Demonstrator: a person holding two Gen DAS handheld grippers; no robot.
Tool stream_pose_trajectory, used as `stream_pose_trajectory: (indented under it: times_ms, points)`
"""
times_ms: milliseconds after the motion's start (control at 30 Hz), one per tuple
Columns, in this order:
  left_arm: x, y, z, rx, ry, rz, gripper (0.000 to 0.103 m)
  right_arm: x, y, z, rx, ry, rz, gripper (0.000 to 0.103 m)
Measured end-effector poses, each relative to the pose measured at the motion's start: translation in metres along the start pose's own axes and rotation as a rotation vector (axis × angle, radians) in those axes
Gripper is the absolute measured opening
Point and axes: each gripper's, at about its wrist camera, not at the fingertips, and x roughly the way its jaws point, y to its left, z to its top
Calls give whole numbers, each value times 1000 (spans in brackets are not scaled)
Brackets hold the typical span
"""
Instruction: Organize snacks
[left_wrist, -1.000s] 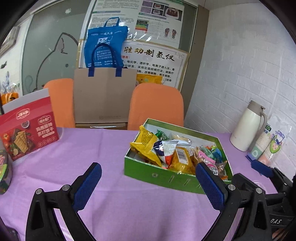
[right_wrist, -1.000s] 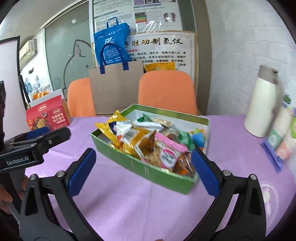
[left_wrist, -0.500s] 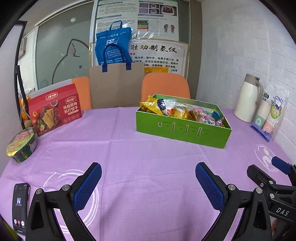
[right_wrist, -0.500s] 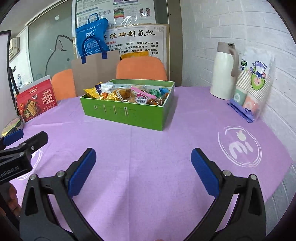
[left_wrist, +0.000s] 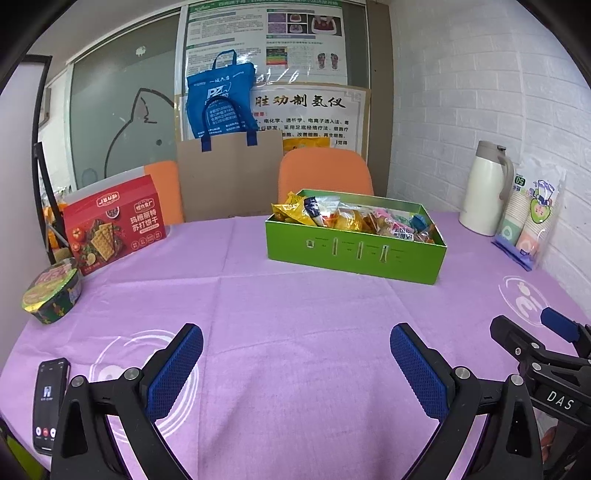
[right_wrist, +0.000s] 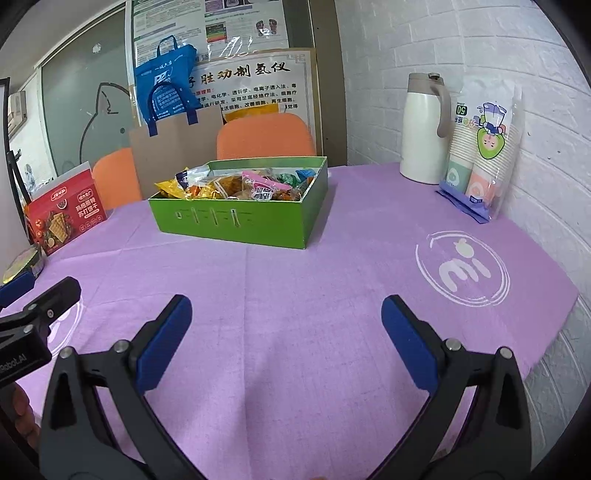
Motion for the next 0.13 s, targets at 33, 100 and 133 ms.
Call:
stream_pose_trajectory:
  times_ms: [33,100,133]
  points:
    - [0,0,0,0,0,1,103,0,0,0,1,0,-1,102]
    - [-1,0,0,2,-2,3,103,0,-2,-1,4,1,-3,102]
    - [-1,0,0,0,-2,6,103,0,-2,-2,4,4,-6,102]
